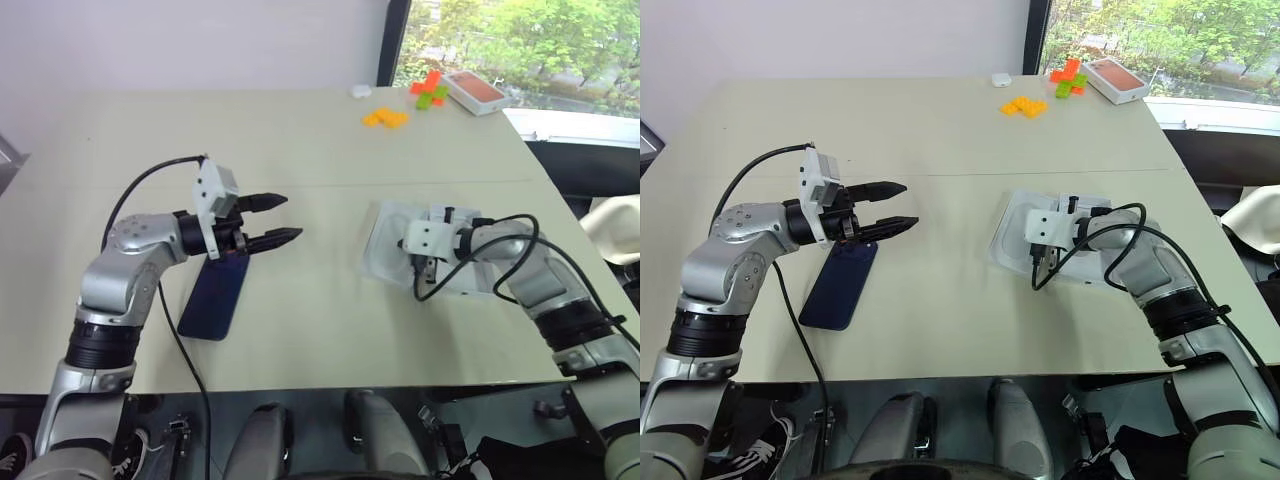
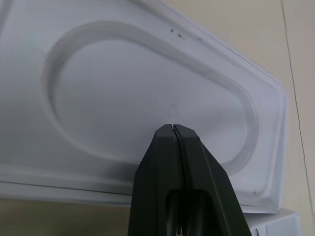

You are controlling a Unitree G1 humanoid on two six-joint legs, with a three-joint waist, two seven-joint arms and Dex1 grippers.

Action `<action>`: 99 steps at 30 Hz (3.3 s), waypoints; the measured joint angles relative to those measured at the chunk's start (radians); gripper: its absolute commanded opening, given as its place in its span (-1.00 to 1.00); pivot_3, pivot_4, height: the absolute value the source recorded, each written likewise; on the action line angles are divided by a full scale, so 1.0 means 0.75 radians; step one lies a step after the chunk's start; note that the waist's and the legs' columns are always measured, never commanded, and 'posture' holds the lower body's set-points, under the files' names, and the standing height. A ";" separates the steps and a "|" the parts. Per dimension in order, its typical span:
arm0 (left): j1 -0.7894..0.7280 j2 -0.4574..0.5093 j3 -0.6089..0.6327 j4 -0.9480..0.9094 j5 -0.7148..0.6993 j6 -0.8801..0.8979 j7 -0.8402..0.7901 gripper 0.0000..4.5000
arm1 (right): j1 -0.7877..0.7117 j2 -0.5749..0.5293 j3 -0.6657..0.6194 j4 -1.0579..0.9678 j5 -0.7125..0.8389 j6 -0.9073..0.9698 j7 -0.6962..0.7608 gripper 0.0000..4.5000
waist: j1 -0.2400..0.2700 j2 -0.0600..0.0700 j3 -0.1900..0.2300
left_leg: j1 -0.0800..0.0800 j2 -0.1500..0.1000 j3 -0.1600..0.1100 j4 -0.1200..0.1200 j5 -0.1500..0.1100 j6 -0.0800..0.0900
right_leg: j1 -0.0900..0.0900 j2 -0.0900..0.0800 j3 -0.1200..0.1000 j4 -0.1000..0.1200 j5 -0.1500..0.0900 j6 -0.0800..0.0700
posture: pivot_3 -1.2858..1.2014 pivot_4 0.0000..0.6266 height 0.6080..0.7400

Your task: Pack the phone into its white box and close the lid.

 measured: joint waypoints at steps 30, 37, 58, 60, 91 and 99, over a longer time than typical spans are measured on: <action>0.043 0.059 0.058 0.008 -0.087 0.030 -0.062 0.52 | 0.071 0.026 -0.259 -0.490 0.598 0.834 0.241 0.97 | 0.006 0.000 0.000 | -0.001 0.000 -0.003 -0.001 -0.001 0.001 | -0.001 -0.002 -0.002 0.000 0.000 0.000 | 0.03 -0.52 1.00; 0.043 0.062 0.061 -0.005 -0.087 0.030 -0.064 0.52 | 0.147 -0.008 -0.085 -0.661 0.556 1.034 0.183 0.97 | -0.001 0.000 0.000 | 0.000 0.001 0.000 0.000 -0.001 0.001 | -0.001 0.000 -0.001 0.000 0.000 0.000 | 0.03 -0.52 1.00; 0.060 0.057 0.060 -0.015 -0.068 0.011 -0.019 0.52 | 0.122 0.026 0.015 -0.536 0.379 0.868 0.046 -0.81 | -0.002 0.000 0.000 | 0.000 0.001 0.000 0.000 -0.001 0.001 | 0.000 0.000 -0.001 -0.001 0.000 0.000 | 0.03 -0.52 1.00; 0.060 0.057 0.060 -0.015 -0.065 0.009 -0.019 0.52 | 0.123 0.025 0.016 -0.522 0.373 0.813 0.058 -0.81 | -0.002 0.000 0.000 | 0.000 0.001 0.000 0.000 -0.001 0.001 | 0.000 0.000 -0.001 -0.001 0.000 0.000 | 0.03 -0.52 1.00; 0.109 0.298 0.185 0.010 -0.208 0.457 0.035 0.52 | 0.039 0.224 -0.224 -0.570 0.620 0.488 0.106 0.69 | -0.005 0.000 0.000 | 0.000 0.002 -0.002 -0.002 -0.001 0.001 | -0.002 0.001 -0.002 0.000 0.000 0.000 | 0.03 -0.52 1.00; 0.245 0.465 0.274 0.106 -0.199 0.498 -0.009 0.52 | 0.083 0.348 -0.120 -0.523 0.468 0.256 -0.030 0.11 | -0.002 0.000 0.000 | -0.001 0.001 -0.001 -0.001 -0.001 0.001 | -0.002 -0.001 -0.001 0.000 0.000 0.000 | 0.03 -0.52 1.00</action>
